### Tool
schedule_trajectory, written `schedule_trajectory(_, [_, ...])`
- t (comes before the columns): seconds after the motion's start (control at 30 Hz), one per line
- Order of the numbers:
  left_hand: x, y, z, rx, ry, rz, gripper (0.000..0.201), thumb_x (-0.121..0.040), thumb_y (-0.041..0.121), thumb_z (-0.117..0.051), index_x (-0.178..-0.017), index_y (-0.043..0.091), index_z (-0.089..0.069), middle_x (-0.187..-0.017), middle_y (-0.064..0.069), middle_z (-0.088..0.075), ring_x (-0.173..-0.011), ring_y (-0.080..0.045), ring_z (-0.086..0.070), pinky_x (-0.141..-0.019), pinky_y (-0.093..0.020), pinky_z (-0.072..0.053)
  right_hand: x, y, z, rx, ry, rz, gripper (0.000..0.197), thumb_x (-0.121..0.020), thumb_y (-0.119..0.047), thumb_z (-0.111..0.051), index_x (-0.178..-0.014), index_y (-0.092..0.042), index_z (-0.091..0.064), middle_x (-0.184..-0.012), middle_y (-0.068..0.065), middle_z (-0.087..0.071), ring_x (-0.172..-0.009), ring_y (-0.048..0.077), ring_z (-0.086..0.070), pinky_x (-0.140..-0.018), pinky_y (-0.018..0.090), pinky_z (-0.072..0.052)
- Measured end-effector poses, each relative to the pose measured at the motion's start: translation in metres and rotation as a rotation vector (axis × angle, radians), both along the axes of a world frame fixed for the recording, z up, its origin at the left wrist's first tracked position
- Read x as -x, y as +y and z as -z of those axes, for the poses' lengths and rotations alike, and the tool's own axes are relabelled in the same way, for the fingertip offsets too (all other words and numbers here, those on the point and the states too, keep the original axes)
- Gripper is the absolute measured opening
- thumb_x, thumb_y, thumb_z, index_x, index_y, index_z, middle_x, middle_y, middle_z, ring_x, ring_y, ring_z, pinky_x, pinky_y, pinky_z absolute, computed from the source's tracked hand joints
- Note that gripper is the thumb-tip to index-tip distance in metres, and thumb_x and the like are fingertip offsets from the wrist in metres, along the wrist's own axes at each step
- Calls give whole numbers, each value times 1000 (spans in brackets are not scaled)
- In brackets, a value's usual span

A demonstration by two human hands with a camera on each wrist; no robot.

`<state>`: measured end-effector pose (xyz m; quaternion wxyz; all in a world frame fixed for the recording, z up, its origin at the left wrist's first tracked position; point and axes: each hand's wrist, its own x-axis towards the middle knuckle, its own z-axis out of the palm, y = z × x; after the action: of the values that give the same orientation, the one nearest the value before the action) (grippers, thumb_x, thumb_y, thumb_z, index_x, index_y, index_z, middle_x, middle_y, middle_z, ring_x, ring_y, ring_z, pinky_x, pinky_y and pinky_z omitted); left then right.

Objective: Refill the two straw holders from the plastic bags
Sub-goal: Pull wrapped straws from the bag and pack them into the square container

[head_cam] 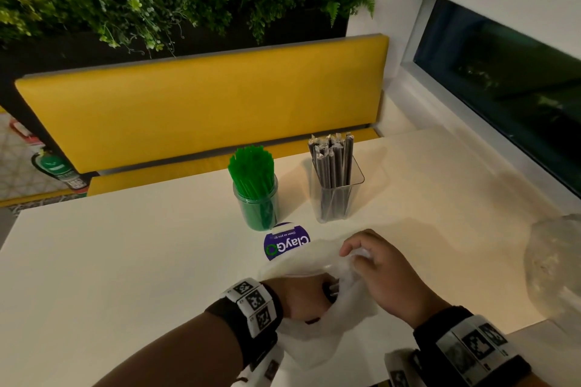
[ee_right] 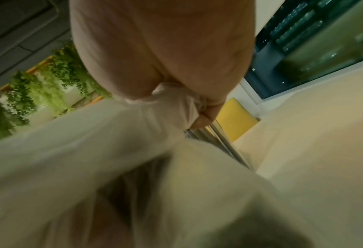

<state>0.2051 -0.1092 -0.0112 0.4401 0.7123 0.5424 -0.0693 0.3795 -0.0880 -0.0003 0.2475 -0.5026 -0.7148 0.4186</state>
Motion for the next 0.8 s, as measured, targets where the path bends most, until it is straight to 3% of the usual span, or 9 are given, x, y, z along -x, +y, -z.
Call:
schedule_trajectory(0.1, [-8, 4, -2, -109, 88, -55, 14, -78, 16, -62, -85, 16, -50, -77, -1, -59, -72, -8, -52, -74, -18, -43, -4, 7, -1, -75, -10, -7, 39, -81, 12, -50, -82, -25, -63, -93, -12, -56, -96, 10, -57, -83, 15, -41])
schedule_trajectory(0.17, [9, -7, -15, -149, 154, 25, 34, -80, 42, -61, -106, 26, -46, -88, 21, -69, -84, 13, -61, -76, 6, -32, -13, 14, 1, -116, -80, 39, 39, -81, 8, -50, -85, -30, -59, -94, -14, -57, -89, 5, -57, -74, 18, -43])
schedule_trajectory(0.23, [14, 7, 5, -420, -1, -94, 44, -95, 49, -48, -132, 25, -49, -130, 14, -64, -124, -1, -56, -104, -12, -36, -17, 19, 5, -118, -158, 83, 39, -83, 4, -47, -90, -33, -56, -96, -14, -57, -80, 2, -55, -68, 21, -43])
schedule_trajectory(0.3, [17, 6, 6, -300, -83, -78, 27, -95, 48, -53, -119, 38, -60, -127, 6, -65, -121, -18, -58, -108, -39, -41, -17, 25, 12, -78, -180, 116, 42, -85, 5, -45, -88, -34, -59, -95, -13, -55, -80, 1, -55, -69, 21, -43])
schedule_trajectory(0.37, [10, 10, -2, -167, -322, -233, 14, -88, 47, -60, -101, 42, -62, -107, 11, -69, -105, -13, -64, -101, -40, -47, -20, 34, 17, -23, -189, 169, 44, -87, 7, -45, -86, -33, -62, -91, -12, -53, -81, 0, -55, -71, 18, -41])
schedule_trajectory(0.47, [3, 11, -21, -98, -519, -195, 17, -86, 22, -70, -91, 38, -65, -90, 13, -68, -81, -5, -62, -88, -30, -52, -29, 48, 29, -58, -310, 130, 37, -82, 5, -52, -87, -29, -65, -88, -4, -54, -78, 8, -56, -72, 21, -43])
schedule_trajectory(0.6, [7, 31, -80, -165, -730, -203, 22, -88, 1, -69, -87, 23, -75, -82, 8, -69, -78, -5, -61, -78, -22, -51, -27, 62, 45, 62, -496, 125, 8, -83, -33, -54, -75, -32, -54, -85, 3, -60, -71, 19, -58, -58, 25, -33])
schedule_trajectory(0.67, [13, 51, -111, -292, -939, -337, 14, -88, -5, -65, -92, 6, -73, -87, -9, -72, -87, -14, -68, -84, -26, -54, -19, 67, 39, -28, -660, 86, 21, -87, -51, -54, -91, -31, -53, -89, -3, -59, -76, 21, -60, -58, 31, -37])
schedule_trajectory(0.8, [22, 112, -137, -433, -1289, -709, 15, -93, -1, -59, -102, 12, -58, -82, -12, -66, -83, -33, -65, -80, -48, -57, -2, 74, 25, -33, -578, 199, 51, -94, -63, -36, -129, -27, -36, -102, 0, -65, -80, 19, -66, -63, 33, -50])
